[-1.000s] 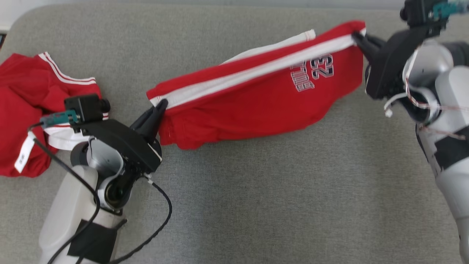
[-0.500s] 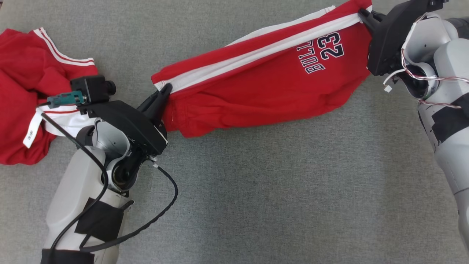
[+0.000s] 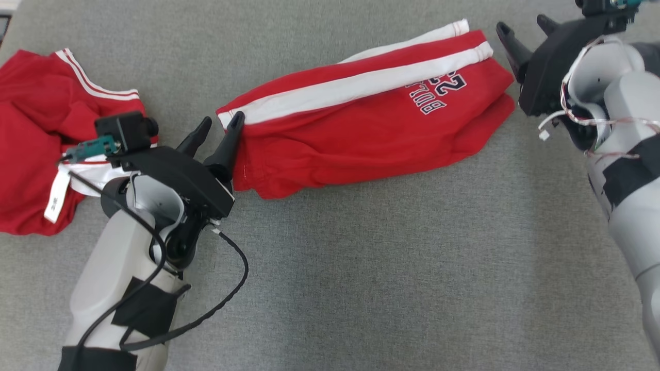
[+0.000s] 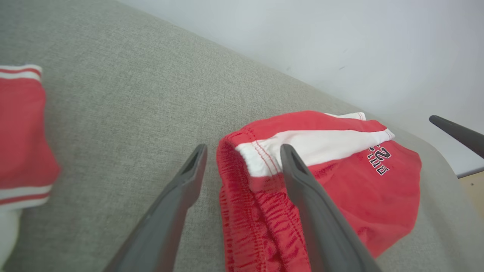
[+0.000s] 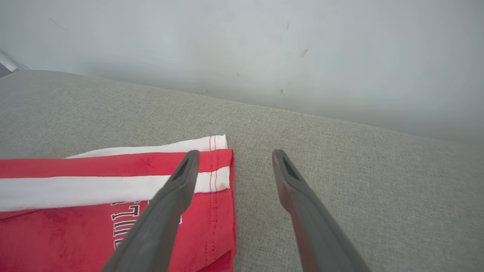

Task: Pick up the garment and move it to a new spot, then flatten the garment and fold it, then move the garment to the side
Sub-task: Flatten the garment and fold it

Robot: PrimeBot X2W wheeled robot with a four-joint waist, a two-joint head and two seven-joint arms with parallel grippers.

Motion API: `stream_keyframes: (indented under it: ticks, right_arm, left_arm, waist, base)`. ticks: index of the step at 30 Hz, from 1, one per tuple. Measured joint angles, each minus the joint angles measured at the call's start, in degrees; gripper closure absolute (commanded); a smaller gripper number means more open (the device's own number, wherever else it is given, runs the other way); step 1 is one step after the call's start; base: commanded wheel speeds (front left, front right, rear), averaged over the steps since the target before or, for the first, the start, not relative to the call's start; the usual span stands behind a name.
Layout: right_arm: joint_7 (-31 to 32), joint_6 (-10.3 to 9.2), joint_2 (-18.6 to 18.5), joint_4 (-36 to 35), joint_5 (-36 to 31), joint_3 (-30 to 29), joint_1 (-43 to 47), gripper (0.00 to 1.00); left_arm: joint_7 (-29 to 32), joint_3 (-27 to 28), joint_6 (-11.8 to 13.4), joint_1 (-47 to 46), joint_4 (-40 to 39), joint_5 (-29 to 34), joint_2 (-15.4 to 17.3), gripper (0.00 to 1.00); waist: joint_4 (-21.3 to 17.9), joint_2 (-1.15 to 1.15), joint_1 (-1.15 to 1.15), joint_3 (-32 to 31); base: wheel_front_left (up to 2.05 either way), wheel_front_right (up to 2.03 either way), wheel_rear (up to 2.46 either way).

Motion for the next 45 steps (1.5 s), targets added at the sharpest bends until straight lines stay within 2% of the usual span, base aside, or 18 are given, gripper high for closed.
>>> stream_keyframes:
  ticks: [10,17,35,41,42,43,44,45]
  right_arm:
    - [-6.20,0.00,-1.09,0.08,1.40,1.36,8.29,0.00]
    - [-7.75,0.00,-0.64,-0.25,1.42,3.48,9.19,0.00]
    - [-7.62,0.01,2.11,4.89,0.71,5.56,9.16,0.00]
    - [-7.71,0.00,2.60,6.09,0.73,5.58,9.04,0.00]
    - [-7.73,0.00,2.72,6.35,0.82,5.54,8.96,0.08]
    - [-7.75,0.00,2.85,6.62,0.84,5.53,8.90,0.52]
    - [-7.86,0.00,2.97,6.89,0.84,5.52,8.87,0.96]
    - [-8.14,0.00,3.09,7.10,0.90,5.49,8.87,1.00]
  left_arm:
    - [-7.43,-0.68,0.00,7.21,-3.79,0.90,0.78,0.00]
    - [-8.78,-3.43,0.00,8.96,-5.17,2.63,0.88,0.00]
    - [-6.54,-6.22,-0.01,5.93,1.71,2.86,-0.49,0.00]
    - [-4.55,-6.99,-0.02,5.32,4.42,-0.14,-0.87,0.00]
    - [-4.38,-7.13,-0.02,5.31,4.53,-0.68,-0.88,0.00]
    - [-3.96,-7.24,-0.02,5.20,4.65,-1.21,-0.88,0.03]
    - [-3.72,-7.32,-0.02,5.14,4.74,-1.70,-0.90,0.52]
    - [-3.53,-7.19,-0.02,5.14,4.94,-2.49,-0.99,0.97]
  waist:
    - [-0.33,-0.01,-0.01,-3.99]
    - [-0.86,-0.01,-0.01,-4.95]
    - [-1.18,0.00,0.01,-1.94]
    - [-0.82,-0.01,0.00,-1.32]
    - [-0.81,-0.01,0.00,-1.29]
    - [-0.82,-0.01,0.00,-1.28]
    - [-0.83,-0.01,0.00,-1.29]
    - [-0.85,-0.01,0.00,-1.30]
  base:
    - [0.00,0.00,0.00]
    - [0.00,0.00,0.00]
    - [0.00,0.00,0.00]
    - [0.00,0.00,0.00]
    - [0.00,0.00,0.00]
    - [0.00,0.00,0.00]
    - [0.00,0.00,0.00]
    - [0.00,0.00,0.00]
